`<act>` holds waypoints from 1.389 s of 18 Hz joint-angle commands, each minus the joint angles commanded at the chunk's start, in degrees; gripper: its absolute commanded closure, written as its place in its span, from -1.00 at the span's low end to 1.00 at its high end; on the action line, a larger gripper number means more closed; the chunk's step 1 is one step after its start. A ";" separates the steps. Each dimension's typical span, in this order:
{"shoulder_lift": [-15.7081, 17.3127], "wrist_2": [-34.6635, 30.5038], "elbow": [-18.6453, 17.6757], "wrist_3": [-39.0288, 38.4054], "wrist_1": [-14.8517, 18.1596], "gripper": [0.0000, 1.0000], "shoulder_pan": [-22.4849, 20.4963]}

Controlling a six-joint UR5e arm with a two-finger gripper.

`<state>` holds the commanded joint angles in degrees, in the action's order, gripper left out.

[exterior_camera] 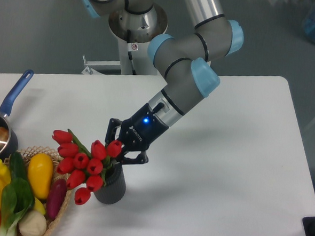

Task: Pick up the flowers from the vase
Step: 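Lower the gripper around the tulip stems above the vase rim, then lift the tulip bouquet straight up out of the black vase, then carry the held tulips up and away from the vase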

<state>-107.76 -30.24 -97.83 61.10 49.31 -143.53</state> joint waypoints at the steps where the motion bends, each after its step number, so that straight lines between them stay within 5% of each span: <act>1: 0.53 0.35 0.88 -2.28 0.00 1.00 0.09; 11: 8.08 4.48 3.78 -13.81 0.00 1.00 0.26; 21: 8.79 6.51 8.80 -18.56 0.00 1.00 0.00; 25: 10.63 6.25 8.80 -17.34 0.00 1.00 -4.11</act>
<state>-97.12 -23.99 -89.03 43.76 49.31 -147.64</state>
